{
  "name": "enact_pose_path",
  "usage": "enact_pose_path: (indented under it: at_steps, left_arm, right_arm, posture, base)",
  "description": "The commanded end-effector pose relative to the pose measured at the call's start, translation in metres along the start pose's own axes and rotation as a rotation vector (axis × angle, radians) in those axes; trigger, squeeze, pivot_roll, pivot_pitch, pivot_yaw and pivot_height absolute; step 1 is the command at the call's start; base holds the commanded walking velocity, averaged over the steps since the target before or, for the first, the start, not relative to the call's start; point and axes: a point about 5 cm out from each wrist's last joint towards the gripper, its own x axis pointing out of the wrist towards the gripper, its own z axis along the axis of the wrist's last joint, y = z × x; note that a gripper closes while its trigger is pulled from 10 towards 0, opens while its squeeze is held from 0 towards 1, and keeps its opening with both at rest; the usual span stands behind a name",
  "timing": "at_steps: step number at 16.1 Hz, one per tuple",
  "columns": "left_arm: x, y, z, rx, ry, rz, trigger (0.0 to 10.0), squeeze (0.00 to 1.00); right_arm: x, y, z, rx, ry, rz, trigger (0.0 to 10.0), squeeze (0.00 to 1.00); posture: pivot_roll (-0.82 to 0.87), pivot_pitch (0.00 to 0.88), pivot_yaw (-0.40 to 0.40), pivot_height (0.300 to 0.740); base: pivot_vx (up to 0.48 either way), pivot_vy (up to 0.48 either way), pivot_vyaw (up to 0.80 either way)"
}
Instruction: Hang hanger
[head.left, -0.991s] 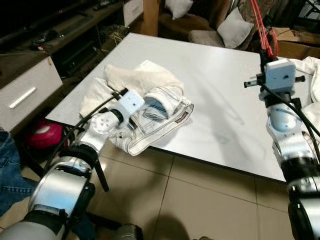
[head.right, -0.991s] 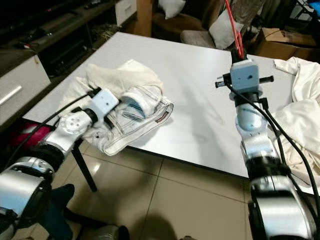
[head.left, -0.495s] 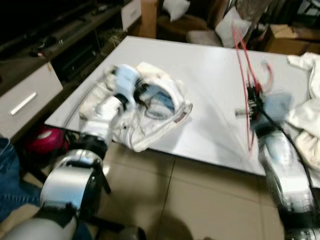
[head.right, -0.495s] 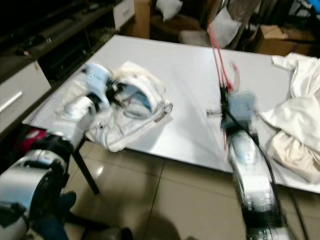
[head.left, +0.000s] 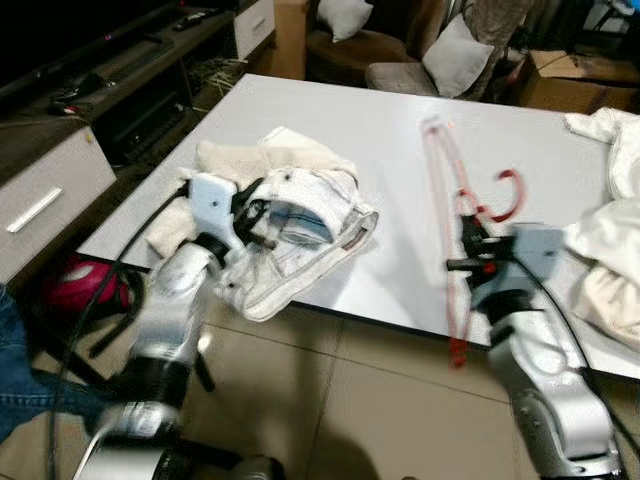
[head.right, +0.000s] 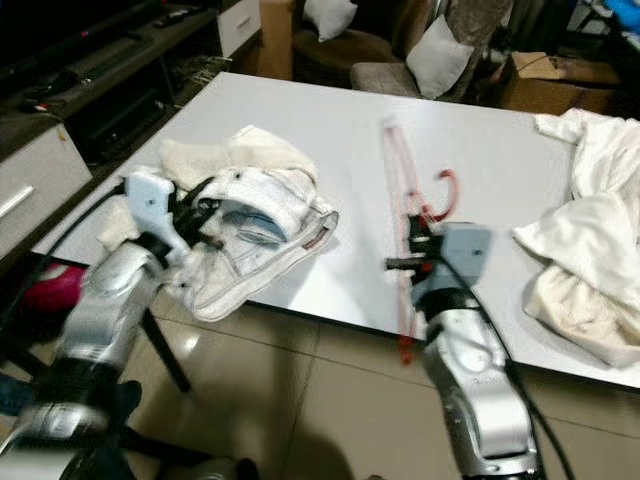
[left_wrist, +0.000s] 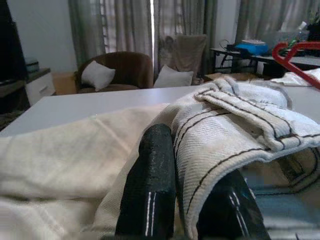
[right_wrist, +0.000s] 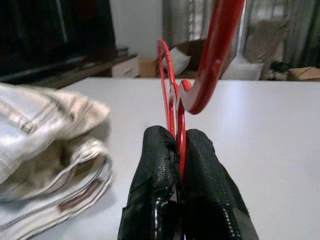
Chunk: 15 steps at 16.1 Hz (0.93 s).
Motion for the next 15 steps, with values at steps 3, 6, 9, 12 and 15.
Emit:
enact_pose_path:
  at_steps: [3, 6, 9, 12, 15]
  left_arm:
    - [-0.007, 0.008, 0.006, 0.015, 0.025, 0.054, 10.0, 0.0]
    - [-0.011, 0.011, 0.005, 0.01, 0.053, 0.086, 10.0, 0.0]
    - [-0.013, 0.008, 0.007, 0.014, 0.067, 0.079, 10.0, 0.0]
    - [-0.017, 0.006, 0.006, 0.011, 0.088, 0.067, 10.0, 0.0]
    - [-0.014, -0.008, 0.006, -0.028, 0.08, -0.003, 10.0, 0.0]
  right_arm:
    - [0.007, 0.006, 0.001, -0.032, 0.026, 0.036, 10.0, 0.0]
    - [0.006, 0.004, -0.004, -0.036, 0.061, 0.025, 10.0, 0.0]
    - [0.006, 0.007, -0.001, -0.03, 0.066, 0.058, 10.0, 0.0]
    - [0.002, 0.01, -0.002, -0.037, 0.078, 0.071, 10.0, 0.0]
    - [-0.002, 0.008, 0.001, -0.029, 0.08, 0.067, 10.0, 0.0]
  posture:
    - [-0.01, 0.0, 0.006, 0.74]
    - [0.0, 0.0, 0.007, 0.74]
    - [-0.01, 0.0, -0.003, 0.74]
    - [-0.01, 0.0, -0.013, 0.74]
    - [-0.03, 0.0, -0.002, 0.74]
  base:
    - [0.373, 0.0, 0.0]
    - [0.4, 0.0, 0.8]
    - [0.412, 0.0, 0.0]
    - [0.412, 0.0, 0.0]
    - [0.414, 0.0, -0.71]
